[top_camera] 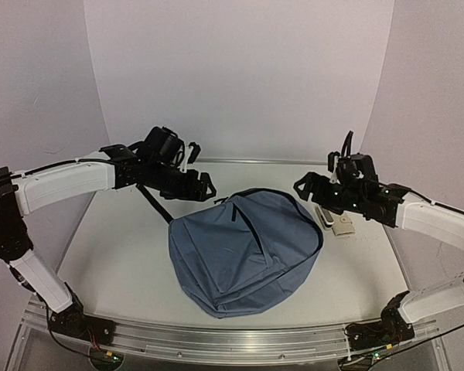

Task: Pack the student bag
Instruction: Adjust the student bag at the center of the board.

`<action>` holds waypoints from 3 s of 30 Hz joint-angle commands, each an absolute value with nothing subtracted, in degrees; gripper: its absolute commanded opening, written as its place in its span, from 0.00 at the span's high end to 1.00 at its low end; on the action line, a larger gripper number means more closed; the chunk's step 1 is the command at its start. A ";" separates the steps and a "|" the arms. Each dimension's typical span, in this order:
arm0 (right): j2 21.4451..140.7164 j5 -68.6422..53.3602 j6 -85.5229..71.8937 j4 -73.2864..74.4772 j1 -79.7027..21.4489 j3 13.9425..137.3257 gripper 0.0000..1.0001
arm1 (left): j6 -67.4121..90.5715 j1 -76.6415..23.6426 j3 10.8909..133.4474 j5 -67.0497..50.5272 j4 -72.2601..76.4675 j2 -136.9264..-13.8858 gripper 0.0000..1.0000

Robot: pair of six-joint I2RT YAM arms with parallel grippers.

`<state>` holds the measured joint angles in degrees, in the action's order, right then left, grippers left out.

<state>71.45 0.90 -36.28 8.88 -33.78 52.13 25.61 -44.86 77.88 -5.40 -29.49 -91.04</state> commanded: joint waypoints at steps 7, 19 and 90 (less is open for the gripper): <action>70.36 3.30 -43.46 13.69 -31.29 43.31 0.04 | 11.21 -43.10 80.74 -15.28 -26.40 -96.64 0.17; 67.31 -2.13 -46.18 8.38 -30.62 33.36 0.27 | 9.71 -41.05 83.87 -24.07 -24.10 -104.49 0.40; 86.92 -10.77 -37.66 4.97 -54.31 64.13 0.58 | 47.17 -46.33 66.28 -14.80 -8.17 -91.68 0.42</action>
<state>84.63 -14.62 -36.97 5.14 -52.11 61.60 46.27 -46.54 62.73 -13.93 -9.76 -89.79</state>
